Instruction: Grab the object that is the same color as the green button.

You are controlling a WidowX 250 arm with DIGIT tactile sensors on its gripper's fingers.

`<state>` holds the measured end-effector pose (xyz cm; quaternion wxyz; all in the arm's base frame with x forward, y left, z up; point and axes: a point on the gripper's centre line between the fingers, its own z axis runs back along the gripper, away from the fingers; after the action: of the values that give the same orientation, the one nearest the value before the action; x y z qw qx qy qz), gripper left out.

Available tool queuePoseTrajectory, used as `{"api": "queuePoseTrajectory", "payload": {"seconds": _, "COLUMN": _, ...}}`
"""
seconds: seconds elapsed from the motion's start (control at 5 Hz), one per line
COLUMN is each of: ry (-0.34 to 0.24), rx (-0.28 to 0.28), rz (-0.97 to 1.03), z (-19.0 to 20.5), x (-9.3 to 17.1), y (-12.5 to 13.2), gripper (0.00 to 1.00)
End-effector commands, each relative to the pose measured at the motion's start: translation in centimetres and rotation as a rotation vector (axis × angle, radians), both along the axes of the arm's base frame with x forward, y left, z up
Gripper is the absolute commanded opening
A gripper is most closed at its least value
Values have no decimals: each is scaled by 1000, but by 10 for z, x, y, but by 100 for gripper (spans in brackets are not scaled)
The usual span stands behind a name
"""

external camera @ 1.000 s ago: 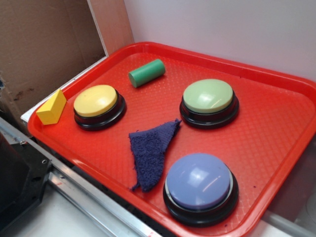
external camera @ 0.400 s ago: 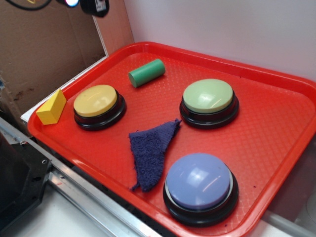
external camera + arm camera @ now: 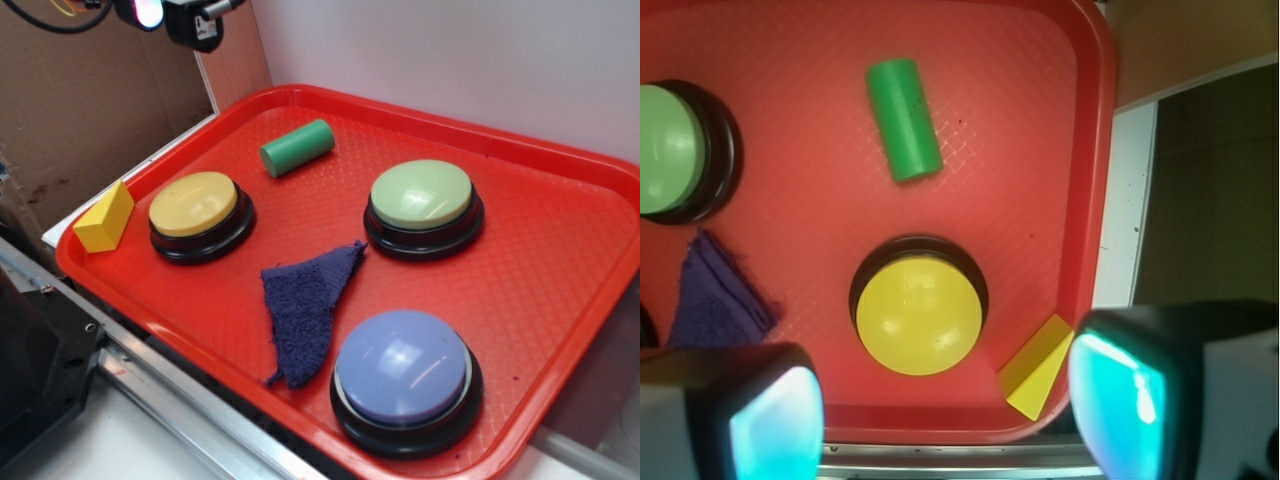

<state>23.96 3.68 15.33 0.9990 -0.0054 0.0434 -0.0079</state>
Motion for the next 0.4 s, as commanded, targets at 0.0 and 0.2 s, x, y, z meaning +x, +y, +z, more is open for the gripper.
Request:
{"api": "queuePoseTrajectory", "payload": {"seconds": 0.0, "ry": -26, "rx": -2, "rz": -83, "z": -30, "x": 36, "y": 10, "gripper": 100}}
{"api": "queuePoseTrajectory", "payload": {"seconds": 0.2, "ry": -28, "rx": 21, "rz": -86, "z": -37, "x": 55, "y": 8, "gripper": 100}}
